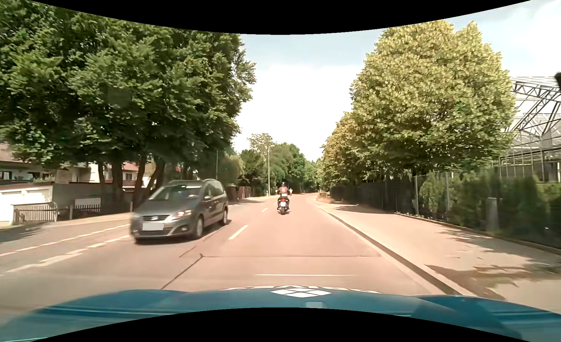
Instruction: Follow the waypoints while adhering to traffic rules and regulations
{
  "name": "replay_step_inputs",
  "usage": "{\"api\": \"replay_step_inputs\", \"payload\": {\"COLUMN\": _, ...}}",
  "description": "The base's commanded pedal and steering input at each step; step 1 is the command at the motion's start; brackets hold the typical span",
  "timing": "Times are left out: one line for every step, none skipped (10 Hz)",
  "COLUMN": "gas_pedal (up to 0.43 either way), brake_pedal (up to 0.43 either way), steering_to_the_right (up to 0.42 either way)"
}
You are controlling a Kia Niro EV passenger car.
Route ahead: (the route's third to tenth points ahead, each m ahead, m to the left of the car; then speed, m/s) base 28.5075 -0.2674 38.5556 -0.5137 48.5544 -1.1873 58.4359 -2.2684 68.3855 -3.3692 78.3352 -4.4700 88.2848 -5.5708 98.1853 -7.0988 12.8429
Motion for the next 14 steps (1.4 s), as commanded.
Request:
{"api": "replay_step_inputs", "payload": {"gas_pedal": 0.000, "brake_pedal": 0.000, "steering_to_the_right": 0.002}}
{"api": "replay_step_inputs", "payload": {"gas_pedal": 0.000, "brake_pedal": 0.000, "steering_to_the_right": 0.002}}
{"api": "replay_step_inputs", "payload": {"gas_pedal": 0.000, "brake_pedal": 0.000, "steering_to_the_right": 0.002}}
{"api": "replay_step_inputs", "payload": {"gas_pedal": 0.000, "brake_pedal": 0.000, "steering_to_the_right": 0.002}}
{"api": "replay_step_inputs", "payload": {"gas_pedal": 0.000, "brake_pedal": 0.000, "steering_to_the_right": 0.001}}
{"api": "replay_step_inputs", "payload": {"gas_pedal": 0.000, "brake_pedal": 0.000, "steering_to_the_right": 0.001}}
{"api": "replay_step_inputs", "payload": {"gas_pedal": 0.000, "brake_pedal": 0.000, "steering_to_the_right": 0.001}}
{"api": "replay_step_inputs", "payload": {"gas_pedal": 0.008, "brake_pedal": 0.000, "steering_to_the_right": 0.001}}
{"api": "replay_step_inputs", "payload": {"gas_pedal": 0.039, "brake_pedal": 0.000, "steering_to_the_right": 0.001}}
{"api": "replay_step_inputs", "payload": {"gas_pedal": 0.039, "brake_pedal": 0.000, "steering_to_the_right": 0.001}}
{"api": "replay_step_inputs", "payload": {"gas_pedal": 0.039, "brake_pedal": 0.000, "steering_to_the_right": 0.003}}
{"api": "replay_step_inputs", "payload": {"gas_pedal": 0.039, "brake_pedal": 0.000, "steering_to_the_right": 0.003}}
{"api": "replay_step_inputs", "payload": {"gas_pedal": 0.039, "brake_pedal": 0.000, "steering_to_the_right": 0.003}}
{"api": "replay_step_inputs", "payload": {"gas_pedal": 0.039, "brake_pedal": 0.000, "steering_to_the_right": 0.004}}
